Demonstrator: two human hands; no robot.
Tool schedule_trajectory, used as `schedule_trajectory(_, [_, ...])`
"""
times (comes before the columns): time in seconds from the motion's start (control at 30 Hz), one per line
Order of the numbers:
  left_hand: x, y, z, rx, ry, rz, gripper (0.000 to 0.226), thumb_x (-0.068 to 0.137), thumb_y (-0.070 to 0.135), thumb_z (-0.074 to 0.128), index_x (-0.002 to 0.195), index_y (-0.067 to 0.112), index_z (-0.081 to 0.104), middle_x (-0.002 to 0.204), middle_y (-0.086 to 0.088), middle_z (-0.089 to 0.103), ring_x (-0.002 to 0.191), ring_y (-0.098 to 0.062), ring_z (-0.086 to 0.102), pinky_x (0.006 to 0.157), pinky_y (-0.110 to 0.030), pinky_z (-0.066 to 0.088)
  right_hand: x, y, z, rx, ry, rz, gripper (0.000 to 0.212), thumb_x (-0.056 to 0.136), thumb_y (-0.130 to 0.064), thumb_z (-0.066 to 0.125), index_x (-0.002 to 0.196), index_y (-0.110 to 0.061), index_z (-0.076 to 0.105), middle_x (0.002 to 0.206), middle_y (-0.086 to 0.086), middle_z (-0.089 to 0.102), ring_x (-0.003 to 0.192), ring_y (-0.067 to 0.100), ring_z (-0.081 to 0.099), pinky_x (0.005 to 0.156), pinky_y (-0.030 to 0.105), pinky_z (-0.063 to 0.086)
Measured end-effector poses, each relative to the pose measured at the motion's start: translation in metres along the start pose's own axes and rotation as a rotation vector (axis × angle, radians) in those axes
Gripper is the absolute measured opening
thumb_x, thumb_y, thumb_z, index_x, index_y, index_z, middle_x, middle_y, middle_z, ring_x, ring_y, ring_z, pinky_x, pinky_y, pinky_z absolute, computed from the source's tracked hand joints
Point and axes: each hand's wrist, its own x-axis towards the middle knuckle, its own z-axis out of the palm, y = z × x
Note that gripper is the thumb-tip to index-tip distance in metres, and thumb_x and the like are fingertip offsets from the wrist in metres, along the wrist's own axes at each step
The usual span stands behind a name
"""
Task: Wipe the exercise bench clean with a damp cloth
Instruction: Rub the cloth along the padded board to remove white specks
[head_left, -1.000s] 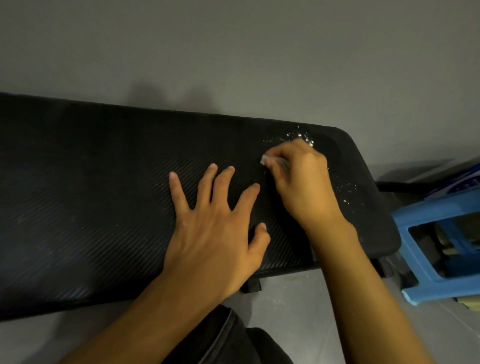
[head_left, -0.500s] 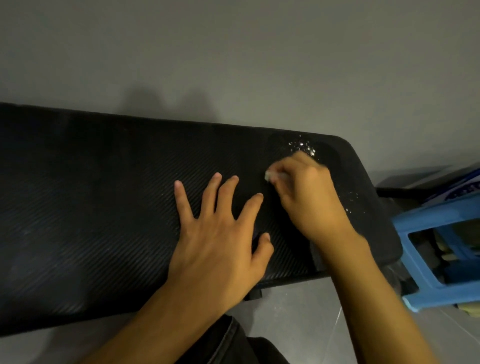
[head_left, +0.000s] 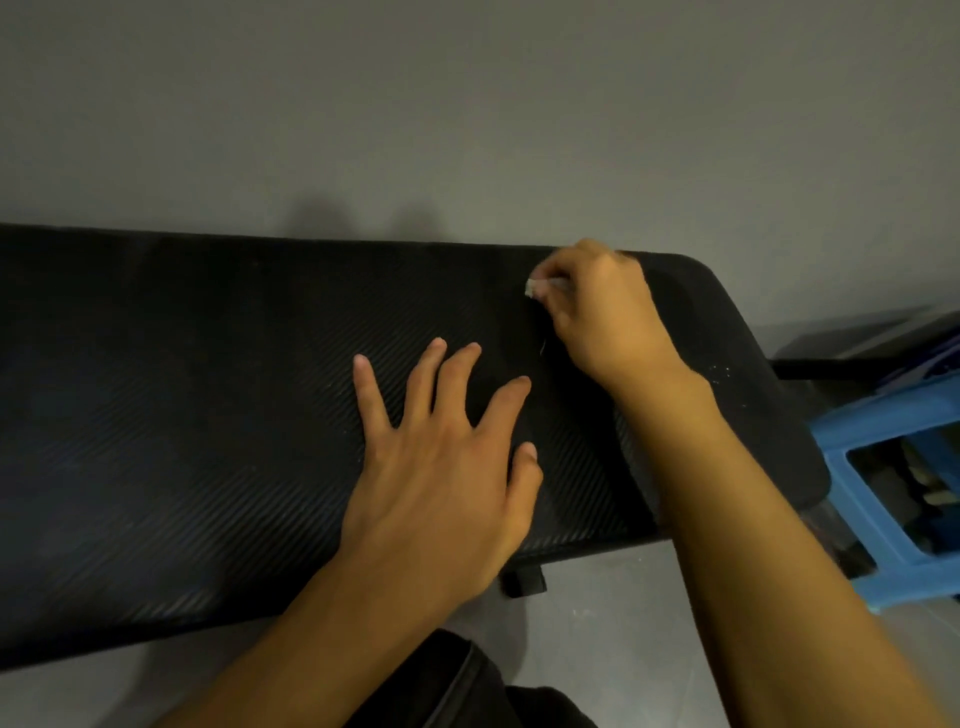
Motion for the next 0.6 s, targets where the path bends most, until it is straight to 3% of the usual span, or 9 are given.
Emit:
schedule_trajectory(0.2, [-0.001, 0.002, -0.001, 0.021, -0.004, -0.004, 0.052, 0.098, 0.045, 0.034, 0.145, 0.032, 0.050, 0.157, -0.015, 0.041, 0.152, -0.035, 0.029, 0.117, -0.075, 0.012, -0.120, -0.011, -0.024, 0.114, -0.009, -0.042, 0.012, 0.096, -0.018, 0.062, 0.104, -0.017, 0.071, 0.104, -0.003, 0.058, 0.090, 0.013, 0.060, 0.079, 0.037, 0.055])
schedule_trajectory(0.43, [-0.007, 0.019, 0.005, 0.056, 0.026, 0.079, 0.045, 0.092, 0.036, 0.055, 0.135, 0.030, 0.062, 0.144, -0.015, 0.055, 0.142, -0.038, 0.045, 0.114, -0.074, 0.027, -0.191, -0.009, -0.034, 0.173, 0.023, 0.001, 0.010, 0.095, -0.015, 0.068, 0.102, -0.020, 0.073, 0.098, -0.009, 0.057, 0.087, 0.011, 0.060, 0.075, 0.031, 0.053])
schedule_trajectory(0.6, [-0.007, 0.047, 0.014, 0.050, -0.021, 0.112, 0.050, 0.095, 0.047, 0.037, 0.140, 0.037, 0.056, 0.149, -0.016, 0.050, 0.144, -0.039, 0.040, 0.113, -0.077, 0.023, -0.195, 0.014, -0.044, 0.144, 0.042, 0.027, 0.011, 0.094, -0.016, 0.067, 0.103, -0.021, 0.073, 0.098, -0.008, 0.057, 0.087, 0.012, 0.060, 0.075, 0.033, 0.054])
